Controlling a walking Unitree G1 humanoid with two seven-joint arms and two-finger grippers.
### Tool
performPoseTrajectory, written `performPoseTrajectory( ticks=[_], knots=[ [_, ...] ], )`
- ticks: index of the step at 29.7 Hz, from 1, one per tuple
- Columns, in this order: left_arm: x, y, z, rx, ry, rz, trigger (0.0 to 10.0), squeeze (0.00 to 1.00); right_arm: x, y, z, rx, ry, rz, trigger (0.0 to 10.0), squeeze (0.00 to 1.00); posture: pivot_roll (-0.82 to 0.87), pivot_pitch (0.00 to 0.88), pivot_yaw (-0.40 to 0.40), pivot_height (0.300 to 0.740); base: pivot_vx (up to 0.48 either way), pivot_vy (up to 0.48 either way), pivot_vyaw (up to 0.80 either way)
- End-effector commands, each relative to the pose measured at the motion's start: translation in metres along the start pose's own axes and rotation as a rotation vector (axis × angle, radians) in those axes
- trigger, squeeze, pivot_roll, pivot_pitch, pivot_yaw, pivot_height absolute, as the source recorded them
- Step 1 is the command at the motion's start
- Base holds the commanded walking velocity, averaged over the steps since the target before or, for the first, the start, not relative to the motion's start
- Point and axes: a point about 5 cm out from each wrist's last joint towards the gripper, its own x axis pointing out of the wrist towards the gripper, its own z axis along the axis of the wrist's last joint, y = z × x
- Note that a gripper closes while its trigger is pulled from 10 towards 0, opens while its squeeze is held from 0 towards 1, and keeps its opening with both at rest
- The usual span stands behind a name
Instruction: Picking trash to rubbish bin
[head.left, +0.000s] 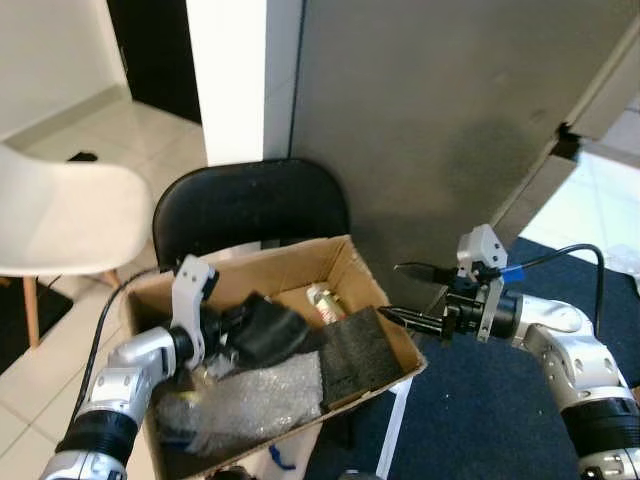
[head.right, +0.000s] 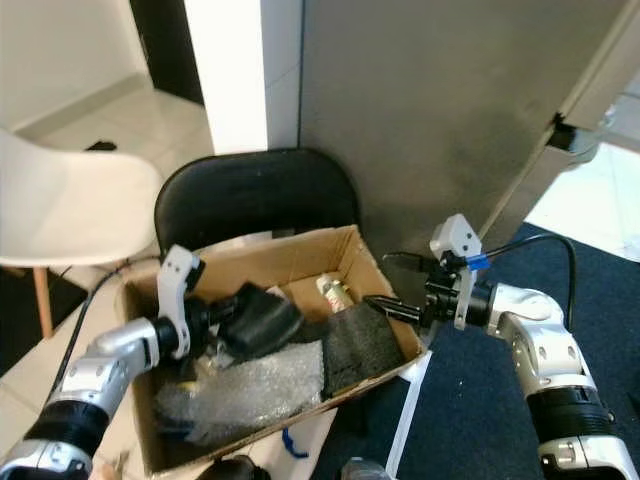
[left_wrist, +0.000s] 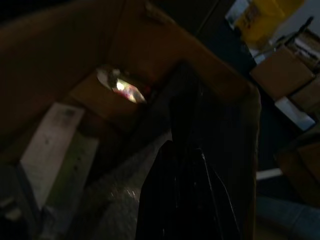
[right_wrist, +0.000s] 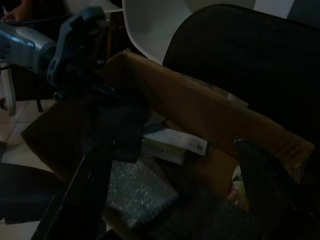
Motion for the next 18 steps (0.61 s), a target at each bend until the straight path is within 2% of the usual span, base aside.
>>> performPoseTrajectory(
  ticks=[1,4,7,8,9,18],
  knots=[
    [-0.001,0.004,-0.002,0.006,0.033,0.026,10.0,0.0,-0.004,0.0,0.0,-0.001,0.016,-0.001,10.0,0.0,-0.06,0.0,-0.05,0.74,0.0,0.0,0.0],
    [-0.005,0.019,0.009,-0.009,-0.015,0.16,10.0,0.0,-0.006,0.001,-0.002,0.006,0.025,0.005,10.0,0.0,-0.06,0.0,-0.049,0.74,0.0,0.0,0.0],
    [-0.007,0.025,0.013,-0.015,-0.036,0.201,10.0,0.0,-0.006,0.002,-0.002,0.012,0.029,0.014,10.0,0.0,-0.06,0.0,-0.049,0.74,0.0,0.0,0.0],
    [-0.01,0.03,0.016,-0.014,-0.051,0.235,10.0,0.27,-0.006,0.004,-0.003,0.018,0.041,0.036,10.0,0.0,-0.06,0.0,-0.049,0.74,0.0,0.0,0.0],
    [-0.014,0.037,0.021,-0.017,-0.079,0.276,10.0,1.0,-0.008,0.008,-0.005,0.028,0.061,0.071,10.0,0.0,-0.05,0.0,-0.05,0.74,0.0,0.0,0.0],
    [-0.015,0.039,0.023,-0.005,-0.094,0.3,10.0,1.0,-0.012,0.014,-0.007,0.042,0.082,0.116,10.0,0.0,-0.05,0.0,-0.05,0.74,0.0,0.0,0.0]
  ],
)
